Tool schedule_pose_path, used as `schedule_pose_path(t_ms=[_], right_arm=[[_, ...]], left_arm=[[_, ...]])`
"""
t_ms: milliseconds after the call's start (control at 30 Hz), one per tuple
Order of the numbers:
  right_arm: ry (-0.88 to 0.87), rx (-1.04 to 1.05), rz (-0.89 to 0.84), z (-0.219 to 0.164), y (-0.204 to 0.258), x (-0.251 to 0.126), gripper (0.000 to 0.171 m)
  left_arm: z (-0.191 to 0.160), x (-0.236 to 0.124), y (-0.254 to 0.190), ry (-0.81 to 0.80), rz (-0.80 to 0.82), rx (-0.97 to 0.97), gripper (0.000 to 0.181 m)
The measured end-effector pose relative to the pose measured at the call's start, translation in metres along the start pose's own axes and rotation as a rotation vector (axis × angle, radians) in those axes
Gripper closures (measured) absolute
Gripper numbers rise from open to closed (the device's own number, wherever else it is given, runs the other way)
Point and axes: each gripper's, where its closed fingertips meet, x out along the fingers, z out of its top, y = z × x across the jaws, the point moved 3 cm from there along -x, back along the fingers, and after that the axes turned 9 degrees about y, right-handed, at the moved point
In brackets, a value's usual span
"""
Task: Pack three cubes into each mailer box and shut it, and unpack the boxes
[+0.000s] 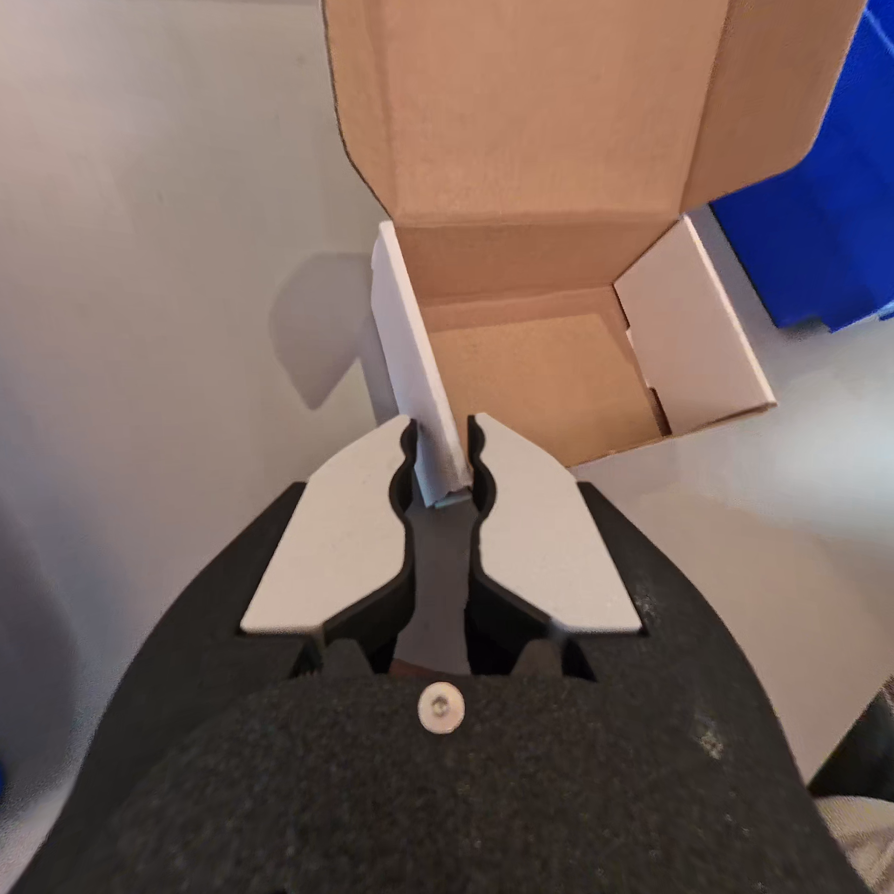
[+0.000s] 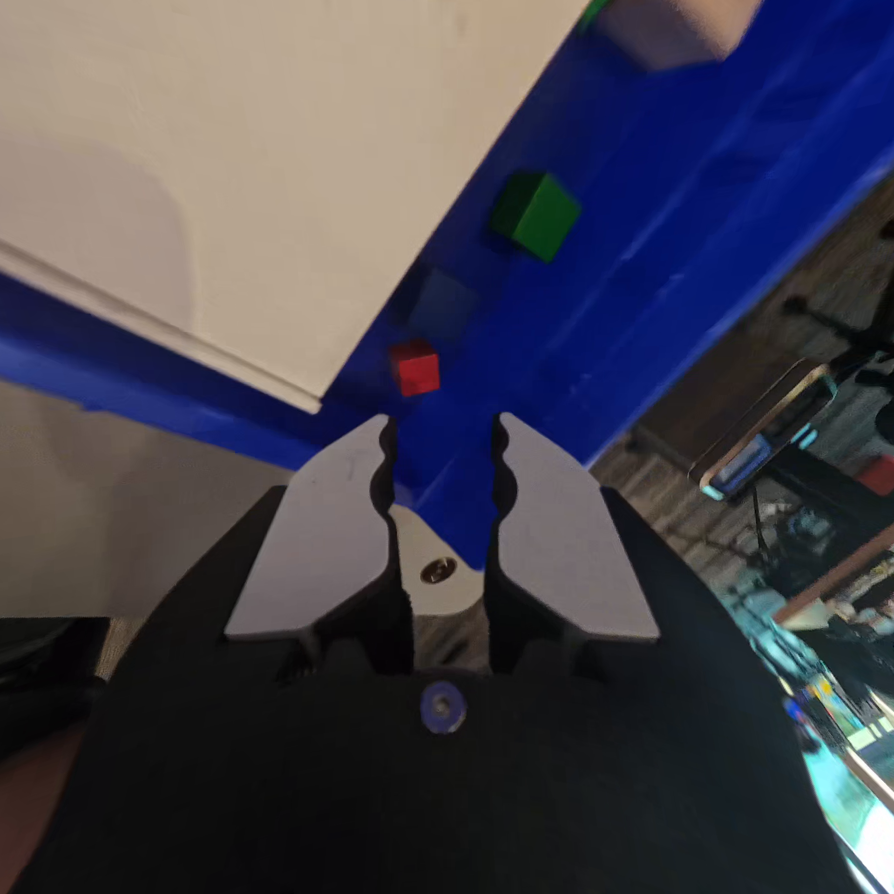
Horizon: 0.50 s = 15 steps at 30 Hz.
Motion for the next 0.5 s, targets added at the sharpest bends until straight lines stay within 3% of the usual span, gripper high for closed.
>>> schedule_pose_path(t_ms=[133, 233, 333, 400, 500], right_arm=[[-0.35, -0.015, -0.049, 0.014, 0.015, -0.074, 0.122], [-0.685, -0.081, 0.016, 0.049, 0.053, -0.128, 0.122], [-0.926, -0.135, 0.351, 0.093, 0.12, -0.162, 0.121], [-0.94, -0.036, 0.511, 0.121, 0.145, -0.162, 0.122], [-0.881, 0.137, 0.504, 0.149, 0.155, -0.145, 0.119]], left_arm=[[0.008, -0.015, -0.004, -0.066, -0.032, 0.001, 0.126], [0.047, -0.042, 0.006, -0.204, 0.009, 0.046, 0.128], [0.094, -0.054, 0.022, -0.261, 0.115, 0.115, 0.138], [0.117, -0.052, 0.021, -0.237, 0.128, 0.161, 0.138], [0.141, -0.04, 0.019, -0.193, 0.168, 0.202, 0.144]])
